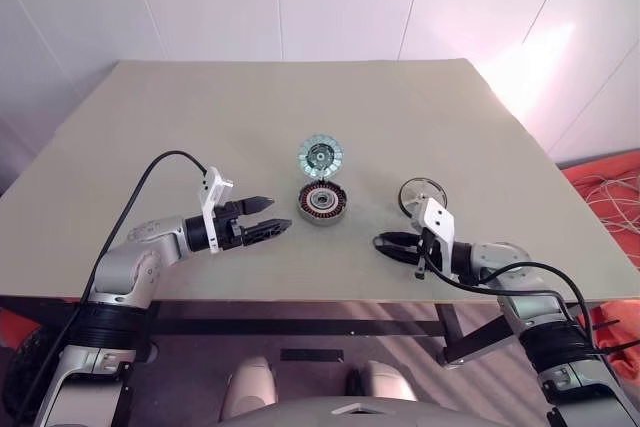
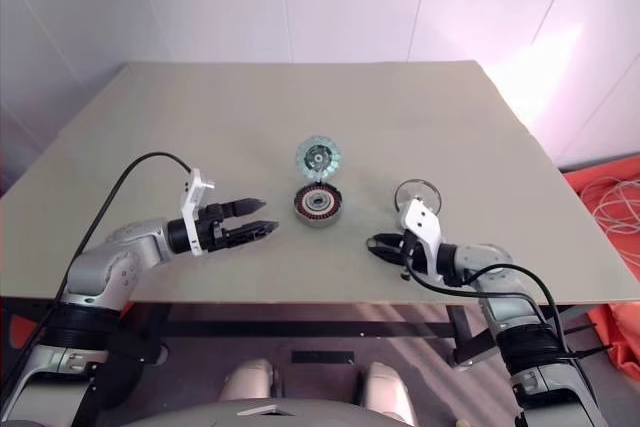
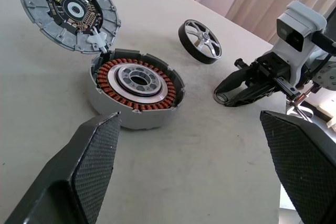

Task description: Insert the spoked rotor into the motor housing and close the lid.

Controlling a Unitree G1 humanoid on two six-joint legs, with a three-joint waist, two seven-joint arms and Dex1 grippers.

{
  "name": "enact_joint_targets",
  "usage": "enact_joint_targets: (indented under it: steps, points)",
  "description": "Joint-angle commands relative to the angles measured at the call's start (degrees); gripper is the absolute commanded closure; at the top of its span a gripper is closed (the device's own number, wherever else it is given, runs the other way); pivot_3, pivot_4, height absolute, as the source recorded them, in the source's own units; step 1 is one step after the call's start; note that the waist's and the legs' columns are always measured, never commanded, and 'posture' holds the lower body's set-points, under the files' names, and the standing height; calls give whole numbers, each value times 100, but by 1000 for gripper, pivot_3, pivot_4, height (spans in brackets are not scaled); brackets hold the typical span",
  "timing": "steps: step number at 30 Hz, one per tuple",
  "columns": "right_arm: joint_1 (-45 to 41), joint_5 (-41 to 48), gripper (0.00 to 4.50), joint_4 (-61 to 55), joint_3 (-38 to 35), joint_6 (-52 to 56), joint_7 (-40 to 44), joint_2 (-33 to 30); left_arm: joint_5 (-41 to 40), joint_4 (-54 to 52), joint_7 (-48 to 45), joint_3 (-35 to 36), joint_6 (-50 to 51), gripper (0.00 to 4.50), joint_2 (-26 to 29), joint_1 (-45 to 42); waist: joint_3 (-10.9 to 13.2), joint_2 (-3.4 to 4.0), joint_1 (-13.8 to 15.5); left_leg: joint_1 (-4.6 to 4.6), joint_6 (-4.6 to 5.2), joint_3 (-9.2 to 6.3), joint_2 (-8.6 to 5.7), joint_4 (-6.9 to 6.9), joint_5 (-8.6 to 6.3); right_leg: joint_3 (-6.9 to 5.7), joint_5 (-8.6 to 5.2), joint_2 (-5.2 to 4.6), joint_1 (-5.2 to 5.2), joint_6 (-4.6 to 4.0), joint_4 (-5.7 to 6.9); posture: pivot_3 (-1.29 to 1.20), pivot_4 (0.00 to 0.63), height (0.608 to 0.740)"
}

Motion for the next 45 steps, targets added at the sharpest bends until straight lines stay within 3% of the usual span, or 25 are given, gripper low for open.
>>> enact_joint_targets:
  steps: [1,12,18,27,45]
  points:
    - [-125,42,3842,214,-136,-11,-113,102,-39,-147,11,144,-88,0,55,-95,0,0,-2,7,-1,0,0,0,0,0,0,0,6,1,-3,0,0,740]
    - [-1039,203,3842,-432,-51,816,-271,466,-22,-94,25,140,-120,0,31,-137,2,0,-24,-23,-8,2,4,-2,6,-1,0,0,-31,-1,3,0,0,740]
    - [-1494,178,3842,-1079,205,1762,-464,704,-31,-149,58,166,-130,0,42,-68,2,1,1,-79,-10,6,6,-18,1,-6,26,2,-92,-61,21,0,0,740]
    - [-2091,-143,3842,-685,598,2211,-660,1039,-25,-174,110,188,-169,0,58,-35,2,1,5,-73,-20,9,6,-22,0,-6,23,0,-90,-62,19,0,0,740]
    - [-2542,-471,3842,616,640,1777,-809,1410,-28,-269,143,218,-172,0,62,41,2,1,2,-74,-40,10,6,-21,13,-6,24,1,-91,-63,22,0,0,740]
